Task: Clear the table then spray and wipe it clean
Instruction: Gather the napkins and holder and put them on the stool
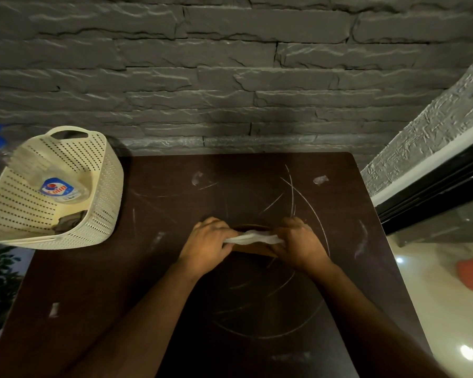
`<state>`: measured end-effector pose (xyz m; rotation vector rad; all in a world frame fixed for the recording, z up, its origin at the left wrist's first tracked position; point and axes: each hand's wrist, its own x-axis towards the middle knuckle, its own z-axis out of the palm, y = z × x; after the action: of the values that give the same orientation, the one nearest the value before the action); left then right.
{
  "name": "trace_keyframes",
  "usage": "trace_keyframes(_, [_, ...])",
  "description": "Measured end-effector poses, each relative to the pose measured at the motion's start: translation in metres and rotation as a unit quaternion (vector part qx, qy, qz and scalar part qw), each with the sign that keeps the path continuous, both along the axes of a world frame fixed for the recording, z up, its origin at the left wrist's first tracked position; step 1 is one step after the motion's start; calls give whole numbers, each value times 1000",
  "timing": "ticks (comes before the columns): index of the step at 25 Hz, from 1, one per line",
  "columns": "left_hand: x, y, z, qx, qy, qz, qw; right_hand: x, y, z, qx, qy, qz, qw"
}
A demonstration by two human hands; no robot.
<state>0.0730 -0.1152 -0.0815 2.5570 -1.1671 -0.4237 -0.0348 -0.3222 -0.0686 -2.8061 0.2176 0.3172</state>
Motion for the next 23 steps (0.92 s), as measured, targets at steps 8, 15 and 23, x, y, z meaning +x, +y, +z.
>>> trace_keyframes(8, [15,-7,2,59,91,25,994,6,-7,-5,87,27,-113,989])
trace_keyframes(15, [24,-2,3,19,153,123,980,2,-19,-3,83,-9,-188,979])
trace_keyframes(23, [14,-12,6,82,76,-12,994,22,-4,4,-16,72,16,997])
